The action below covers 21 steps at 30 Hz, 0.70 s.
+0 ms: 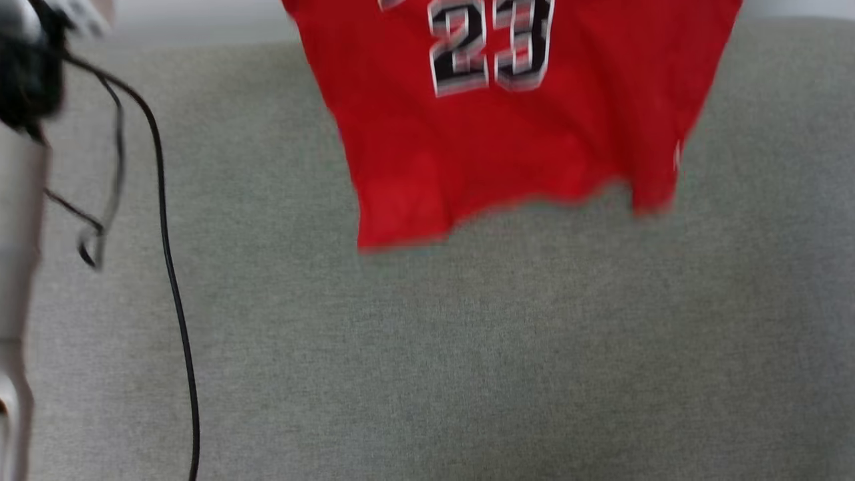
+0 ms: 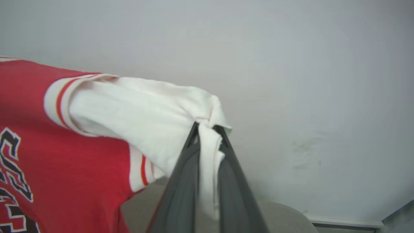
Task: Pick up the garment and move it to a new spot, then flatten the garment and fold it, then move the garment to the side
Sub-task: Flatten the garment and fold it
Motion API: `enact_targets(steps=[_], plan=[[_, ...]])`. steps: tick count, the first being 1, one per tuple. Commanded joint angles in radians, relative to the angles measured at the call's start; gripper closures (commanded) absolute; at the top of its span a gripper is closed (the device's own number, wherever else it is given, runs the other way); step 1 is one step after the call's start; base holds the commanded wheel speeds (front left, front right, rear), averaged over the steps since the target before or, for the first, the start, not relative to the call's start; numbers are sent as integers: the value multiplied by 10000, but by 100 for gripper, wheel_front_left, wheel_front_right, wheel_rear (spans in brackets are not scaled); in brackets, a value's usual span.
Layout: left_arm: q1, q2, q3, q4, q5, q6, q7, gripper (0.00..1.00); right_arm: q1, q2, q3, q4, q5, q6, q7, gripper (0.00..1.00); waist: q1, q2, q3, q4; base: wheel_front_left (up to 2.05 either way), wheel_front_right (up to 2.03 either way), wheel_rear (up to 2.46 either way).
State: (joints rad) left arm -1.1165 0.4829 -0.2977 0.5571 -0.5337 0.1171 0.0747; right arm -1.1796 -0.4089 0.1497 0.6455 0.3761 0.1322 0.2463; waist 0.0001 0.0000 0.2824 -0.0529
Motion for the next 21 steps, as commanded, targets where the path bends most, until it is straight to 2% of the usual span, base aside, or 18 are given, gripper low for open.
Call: enact_targets(steps=[1,6,12,16,21], plan=[[-605,209,143,154,150,68,-208,100,-564,-42,-169,75,-263,-28,-151,100,-1,0,472,-81,0,0,0],[-2398,310,159,628,515,23,-793,100,-2298,46,-545,371,-824,-29,-610,100,-1,0,1314,-29,0,0,0],[-3922,134,95,1172,664,-98,-1212,100,-3824,262,-549,898,-1210,-28,-1116,100,-1,0,2362,108,0,0,0],[-4199,-130,-10,1523,614,-158,-1361,100,-4227,445,-322,1375,-1125,-26,-1358,100,-1,0,2907,169,0,0,0],[-3754,-469,-22,1899,363,-247,-1591,100,-4060,771,79,1992,-789,-25,-1692,100,-1,0,3294,233,0,0,0]])
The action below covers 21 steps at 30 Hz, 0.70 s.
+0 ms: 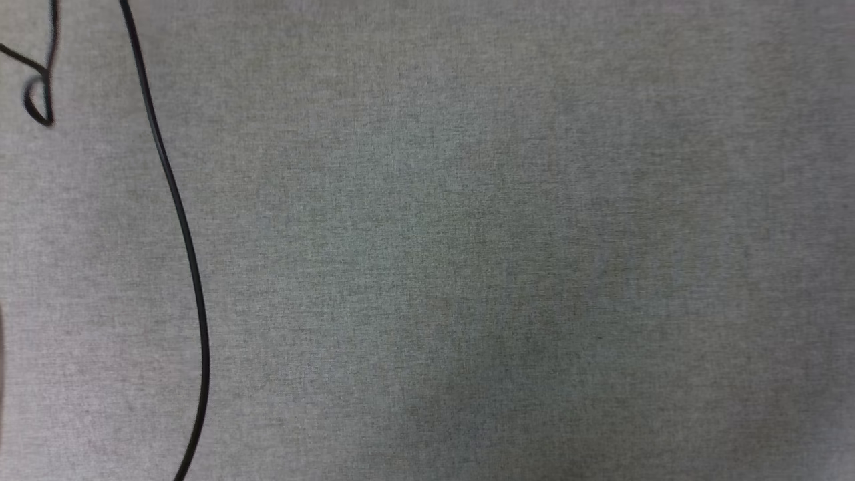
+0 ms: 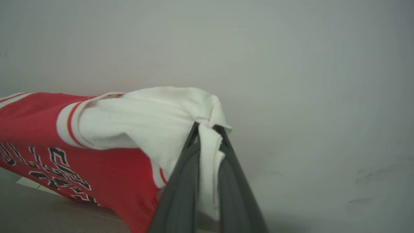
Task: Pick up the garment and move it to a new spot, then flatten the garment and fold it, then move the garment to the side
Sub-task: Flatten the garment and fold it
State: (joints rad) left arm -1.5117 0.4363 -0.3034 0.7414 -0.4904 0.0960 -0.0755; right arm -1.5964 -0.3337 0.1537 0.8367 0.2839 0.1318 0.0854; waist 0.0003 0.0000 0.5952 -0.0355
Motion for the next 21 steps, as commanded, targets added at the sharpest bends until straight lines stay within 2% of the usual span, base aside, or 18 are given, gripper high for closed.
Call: enact_targets(steps=[1,10,15,21], plan=[[331,-57,75,143,-173,-75,-118,100,206,83,149,217,209,-19,-149,100,-3,0,199,64,0,0,0],[2548,-253,418,622,-1142,-821,-633,100,2127,59,1320,493,1617,-19,-794,100,-3,0,-294,125,0,0,0],[4531,-223,612,736,-1679,-1416,-1138,100,4174,-196,2042,61,2670,-19,-1257,100,-3,0,-1089,143,0,0,0],[6844,-153,827,701,-2133,-1820,-1649,100,6728,-511,2575,-497,3650,-19,-1758,100,-3,0,-2201,144,0,0,0]])
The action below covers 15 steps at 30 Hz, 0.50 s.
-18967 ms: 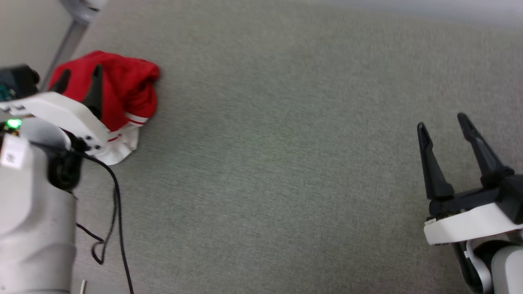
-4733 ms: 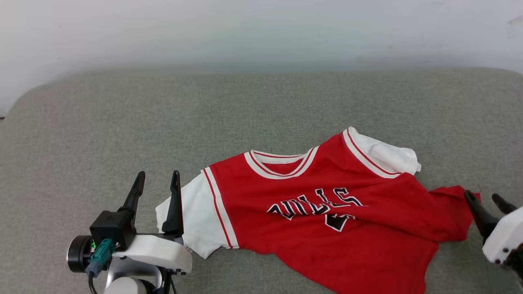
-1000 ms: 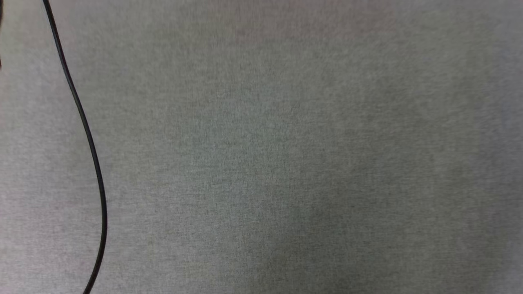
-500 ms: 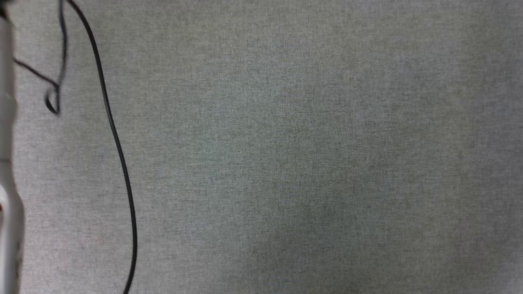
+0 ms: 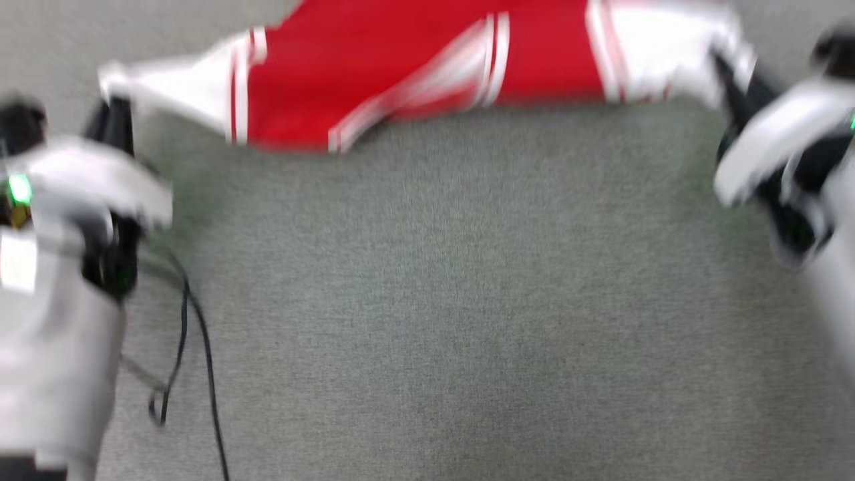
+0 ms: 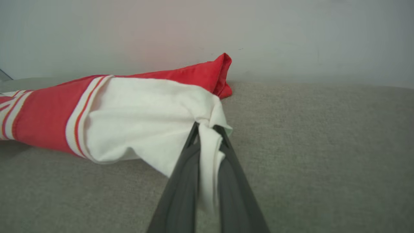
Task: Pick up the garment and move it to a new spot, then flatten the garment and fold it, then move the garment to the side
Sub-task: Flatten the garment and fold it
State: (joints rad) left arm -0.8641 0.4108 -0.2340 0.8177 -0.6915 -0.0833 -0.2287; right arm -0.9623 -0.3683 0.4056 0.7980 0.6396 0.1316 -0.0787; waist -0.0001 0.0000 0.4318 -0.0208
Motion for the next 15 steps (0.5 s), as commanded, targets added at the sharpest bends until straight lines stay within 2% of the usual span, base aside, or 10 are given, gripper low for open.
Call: enact_targets(steps=[1,6,15], plan=[[752,85,182,-127,-154,-76,-178,100,745,-214,99,-226,239,-19,-211,100,1,0,-755,-11,0,0,0],[2725,119,416,-719,-166,-63,-339,100,2594,-428,282,-676,627,-21,-499,100,1,0,-1691,-29,0,0,0],[6197,172,803,-2433,-5,437,-383,100,5645,-548,-41,-1601,708,-22,-706,100,1,0,-3153,9,0,0,0]])
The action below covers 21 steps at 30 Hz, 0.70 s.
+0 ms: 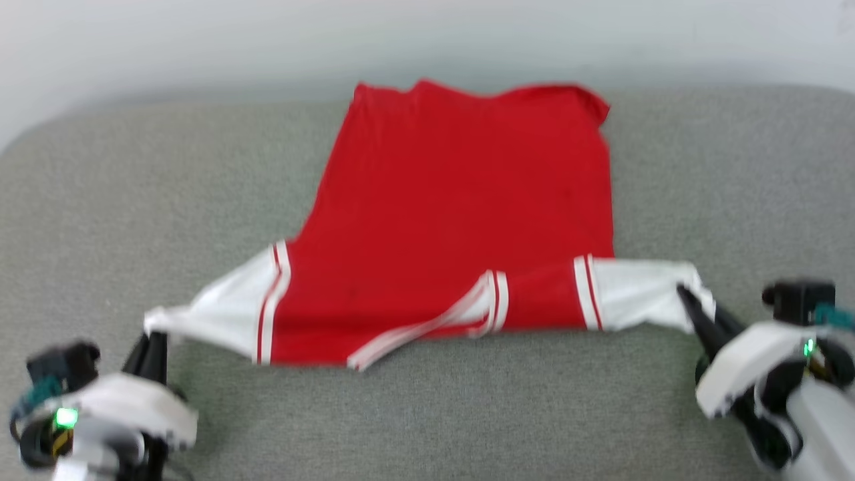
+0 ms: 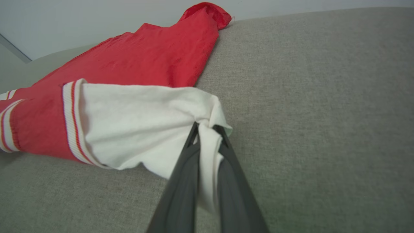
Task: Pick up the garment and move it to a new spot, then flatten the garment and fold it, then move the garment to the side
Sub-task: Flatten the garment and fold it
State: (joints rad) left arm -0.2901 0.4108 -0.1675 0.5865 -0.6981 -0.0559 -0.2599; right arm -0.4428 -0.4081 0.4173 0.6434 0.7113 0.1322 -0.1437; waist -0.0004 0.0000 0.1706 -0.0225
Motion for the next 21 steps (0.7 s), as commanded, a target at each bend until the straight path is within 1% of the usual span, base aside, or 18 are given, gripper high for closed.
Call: enact_targets(steps=[1,2,3,7,8,13,16,17,18,19,20,21], plan=[[457,172,138,-120,60,163,-70,100,450,-149,-158,-55,-9,-28,-56,100,4,0,-541,26,0,0,0],[1209,213,173,-505,47,339,-68,100,1130,-84,-303,-320,-55,-28,-22,100,4,0,-847,21,0,0,0],[1555,212,245,-724,-34,428,-67,100,1489,-81,-399,-477,-116,-28,-10,100,4,0,-953,36,0,0,0],[2792,211,348,-1490,-256,644,131,100,2805,63,-811,-1060,-438,-28,104,100,4,0,-1247,127,0,0,0],[2792,211,348,-1490,-256,644,131,100,2805,63,-811,-1060,-438,-28,104,100,4,0,-1247,127,0,0,0],[3792,180,250,-2069,-172,945,188,100,4210,442,-1457,-1755,-875,-28,323,100,4,0,-1369,192,0,0,0],[4108,94,120,-2325,-50,919,124,100,4808,694,-1731,-2084,-1381,-26,548,100,4,0,-1387,210,0,0,0],[4162,74,91,-2414,18,943,88,100,4940,802,-1804,-2169,-1553,-26,626,95,4,0,-1379,224,0,0,0],[4191,33,64,-2512,106,941,67,100,5007,891,-1904,-2258,-1700,-25,649,76,4,0,-1366,245,0,0,0],[4207,-21,40,-2606,186,944,42,100,5063,990,-1995,-2330,-1799,-25,695,55,4,0,-1346,270,0,0,0],[4207,-125,5,-2682,182,918,20,100,5116,1090,-2056,-2369,-1863,-25,760,36,4,0,-1321,299,0,0,0],[4167,-248,-3,-2780,116,828,11,100,5089,1185,-2092,-2450,-1912,-22,801,0,4,0,-1256,325,0,0,0]])
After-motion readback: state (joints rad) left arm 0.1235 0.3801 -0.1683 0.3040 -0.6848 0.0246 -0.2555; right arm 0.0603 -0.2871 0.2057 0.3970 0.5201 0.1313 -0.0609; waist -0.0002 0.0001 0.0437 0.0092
